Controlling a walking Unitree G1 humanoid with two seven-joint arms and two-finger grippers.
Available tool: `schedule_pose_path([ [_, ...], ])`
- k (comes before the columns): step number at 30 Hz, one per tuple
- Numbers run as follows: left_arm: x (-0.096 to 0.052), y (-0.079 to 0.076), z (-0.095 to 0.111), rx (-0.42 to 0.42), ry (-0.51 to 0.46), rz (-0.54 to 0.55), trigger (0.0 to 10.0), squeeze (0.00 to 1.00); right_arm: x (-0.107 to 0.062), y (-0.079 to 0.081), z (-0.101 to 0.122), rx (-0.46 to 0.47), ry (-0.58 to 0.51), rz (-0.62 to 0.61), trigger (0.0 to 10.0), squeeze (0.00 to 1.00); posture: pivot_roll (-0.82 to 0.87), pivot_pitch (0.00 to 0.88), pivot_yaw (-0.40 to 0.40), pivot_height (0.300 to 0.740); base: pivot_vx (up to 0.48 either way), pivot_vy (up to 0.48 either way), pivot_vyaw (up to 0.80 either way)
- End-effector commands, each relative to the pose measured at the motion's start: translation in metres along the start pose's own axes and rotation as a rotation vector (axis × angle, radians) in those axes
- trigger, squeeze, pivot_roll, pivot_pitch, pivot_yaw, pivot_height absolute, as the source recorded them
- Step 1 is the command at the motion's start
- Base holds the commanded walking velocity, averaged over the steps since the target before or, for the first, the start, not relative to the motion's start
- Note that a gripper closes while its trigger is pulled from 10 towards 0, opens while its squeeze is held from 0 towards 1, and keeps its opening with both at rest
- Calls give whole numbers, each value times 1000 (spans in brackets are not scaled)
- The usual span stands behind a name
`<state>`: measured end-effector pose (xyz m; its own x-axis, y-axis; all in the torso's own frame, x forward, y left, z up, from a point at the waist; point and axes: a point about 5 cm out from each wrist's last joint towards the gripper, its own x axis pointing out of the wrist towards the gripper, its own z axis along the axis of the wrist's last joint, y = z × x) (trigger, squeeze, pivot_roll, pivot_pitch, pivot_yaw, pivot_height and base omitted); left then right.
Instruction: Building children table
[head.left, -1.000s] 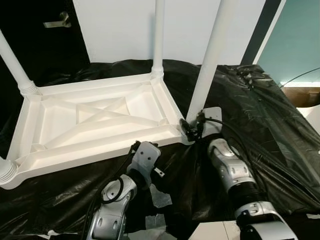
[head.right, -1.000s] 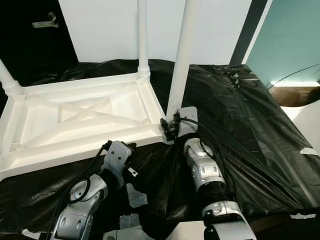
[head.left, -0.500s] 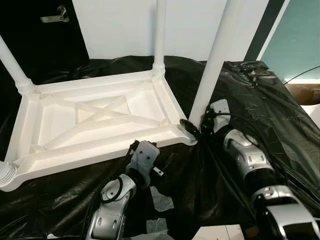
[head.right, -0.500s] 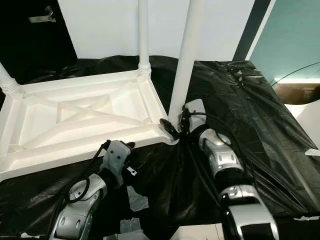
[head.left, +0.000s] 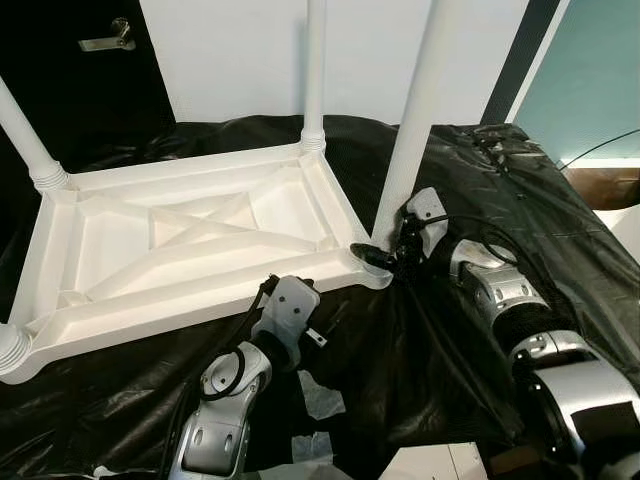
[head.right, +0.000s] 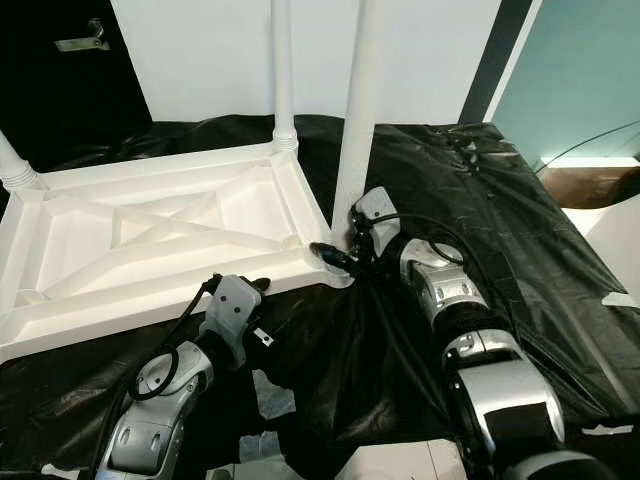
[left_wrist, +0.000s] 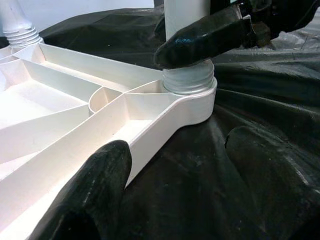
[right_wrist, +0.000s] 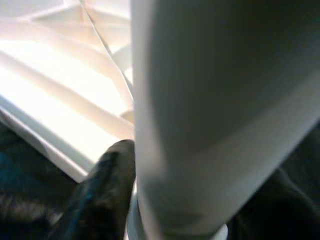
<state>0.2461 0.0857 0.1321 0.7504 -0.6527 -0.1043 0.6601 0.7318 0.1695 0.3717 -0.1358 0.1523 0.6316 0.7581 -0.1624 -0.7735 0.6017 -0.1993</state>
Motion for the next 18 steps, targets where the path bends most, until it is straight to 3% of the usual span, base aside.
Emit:
schedule_pose_path([
  [1, 0, 5, -3, 3, 9, 110, 10000, 0, 1, 0, 0, -16, 19, 26, 0, 0, 173, 0, -69, 740, 0, 0, 0],
  [10, 0, 5, -3, 2, 6, 117, 10000, 0, -1, 0, -4, 3, 30, 32, 0, 0, 170, 0, -76, 740, 0, 0, 0],
  [11, 0, 5, -3, 2, 6, 117, 10000, 0, -1, 1, -5, 2, 33, 27, 9608, 0, 168, 0, -76, 740, 0, 0, 0],
  [18, 3, 2, -2, 1, 1, 111, 10000, 0, 2, 4, -12, 62, 24, -82, 10000, 0, 160, 0, -77, 740, 0, 0, 0],
])
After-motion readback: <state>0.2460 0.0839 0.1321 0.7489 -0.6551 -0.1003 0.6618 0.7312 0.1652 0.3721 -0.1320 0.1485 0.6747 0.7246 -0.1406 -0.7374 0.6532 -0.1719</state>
